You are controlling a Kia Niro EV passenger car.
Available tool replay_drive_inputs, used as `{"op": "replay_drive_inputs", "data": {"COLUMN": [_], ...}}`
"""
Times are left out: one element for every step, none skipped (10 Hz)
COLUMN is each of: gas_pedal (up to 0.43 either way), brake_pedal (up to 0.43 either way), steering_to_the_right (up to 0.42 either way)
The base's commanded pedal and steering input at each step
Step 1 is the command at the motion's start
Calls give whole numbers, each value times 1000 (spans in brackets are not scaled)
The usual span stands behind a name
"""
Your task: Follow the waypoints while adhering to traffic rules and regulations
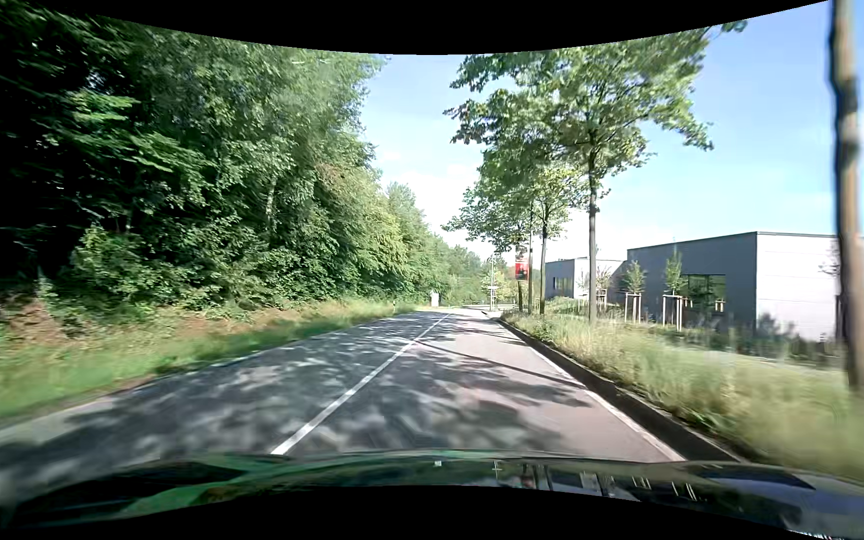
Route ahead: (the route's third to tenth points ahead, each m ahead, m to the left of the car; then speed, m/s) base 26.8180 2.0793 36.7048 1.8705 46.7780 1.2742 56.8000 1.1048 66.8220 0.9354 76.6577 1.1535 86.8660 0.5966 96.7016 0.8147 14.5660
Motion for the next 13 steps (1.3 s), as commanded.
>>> {"op": "replay_drive_inputs", "data": {"gas_pedal": [87,87,87,87,87,47,47,47,47,47,47,47,47], "brake_pedal": [0,0,0,0,0,0,0,0,0,0,0,0,0], "steering_to_the_right": [2,2,3,2,2,3,4,5,4,4,4,5,4]}}
